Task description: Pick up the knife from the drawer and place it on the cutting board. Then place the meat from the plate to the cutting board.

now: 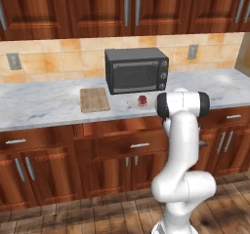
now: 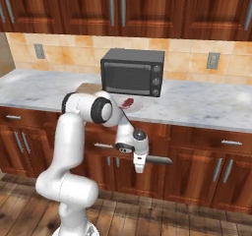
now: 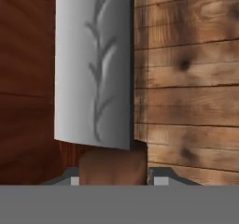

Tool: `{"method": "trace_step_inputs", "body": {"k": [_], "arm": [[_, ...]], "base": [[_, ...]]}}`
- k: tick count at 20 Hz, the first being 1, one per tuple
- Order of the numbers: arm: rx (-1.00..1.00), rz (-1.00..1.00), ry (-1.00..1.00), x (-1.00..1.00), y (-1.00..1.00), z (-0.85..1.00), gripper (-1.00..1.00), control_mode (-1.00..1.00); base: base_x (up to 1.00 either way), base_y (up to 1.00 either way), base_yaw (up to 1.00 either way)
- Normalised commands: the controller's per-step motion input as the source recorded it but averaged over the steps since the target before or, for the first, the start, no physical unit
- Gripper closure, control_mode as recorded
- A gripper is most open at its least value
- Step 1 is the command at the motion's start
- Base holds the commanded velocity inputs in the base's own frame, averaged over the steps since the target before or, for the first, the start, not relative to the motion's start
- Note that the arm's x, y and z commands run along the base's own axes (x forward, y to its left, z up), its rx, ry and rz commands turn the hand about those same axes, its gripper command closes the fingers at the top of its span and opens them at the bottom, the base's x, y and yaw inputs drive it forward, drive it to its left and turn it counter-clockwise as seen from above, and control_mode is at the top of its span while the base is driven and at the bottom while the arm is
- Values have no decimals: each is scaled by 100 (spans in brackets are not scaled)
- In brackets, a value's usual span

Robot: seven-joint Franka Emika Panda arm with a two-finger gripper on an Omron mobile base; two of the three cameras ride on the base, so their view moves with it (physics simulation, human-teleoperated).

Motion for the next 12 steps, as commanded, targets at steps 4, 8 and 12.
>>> {"method": "trace_step_inputs", "body": {"k": [4,8,12], "arm": [[0,6,-4,100,-6,0,100,-100],[0,5,0,100,-4,0,100,-100],[0,3,0,100,-3,6,100,-100]], "base": [[0,0,0],[0,0,0],[0,0,0]]}}
